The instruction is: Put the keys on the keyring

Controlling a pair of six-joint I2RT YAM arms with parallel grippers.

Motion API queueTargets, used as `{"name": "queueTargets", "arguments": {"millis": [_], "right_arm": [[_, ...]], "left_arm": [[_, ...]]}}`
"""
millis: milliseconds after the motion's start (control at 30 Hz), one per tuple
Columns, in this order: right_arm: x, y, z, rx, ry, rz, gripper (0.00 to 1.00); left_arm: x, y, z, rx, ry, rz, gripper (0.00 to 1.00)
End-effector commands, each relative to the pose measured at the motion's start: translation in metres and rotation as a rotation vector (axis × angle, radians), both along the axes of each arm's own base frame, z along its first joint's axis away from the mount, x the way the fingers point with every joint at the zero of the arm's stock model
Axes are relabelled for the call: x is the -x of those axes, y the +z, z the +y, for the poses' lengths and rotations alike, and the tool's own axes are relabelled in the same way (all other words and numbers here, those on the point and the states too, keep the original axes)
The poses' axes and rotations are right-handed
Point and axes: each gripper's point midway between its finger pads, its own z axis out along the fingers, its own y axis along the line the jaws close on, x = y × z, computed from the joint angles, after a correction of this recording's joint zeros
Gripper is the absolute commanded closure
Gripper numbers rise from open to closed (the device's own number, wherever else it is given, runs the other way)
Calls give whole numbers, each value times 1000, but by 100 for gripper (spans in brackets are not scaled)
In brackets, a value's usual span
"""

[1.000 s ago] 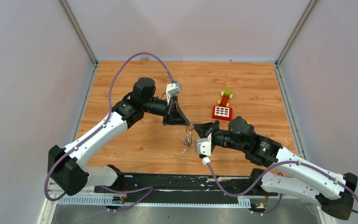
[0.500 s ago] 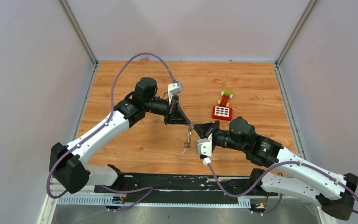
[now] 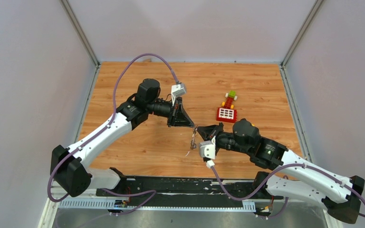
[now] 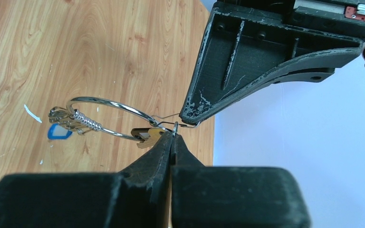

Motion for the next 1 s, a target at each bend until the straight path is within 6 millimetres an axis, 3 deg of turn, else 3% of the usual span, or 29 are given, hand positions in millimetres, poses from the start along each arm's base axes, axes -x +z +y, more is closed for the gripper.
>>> {"name": "queueTargets", "arguments": {"millis": [0, 967], "right_arm": [[-2, 13, 4, -41, -7, -19, 100], [-8, 18, 2, -49, -45, -20, 100]], "left_arm": [[5, 29, -2, 70, -30, -58, 100], [8, 28, -2, 86, -44, -52, 100]]}}
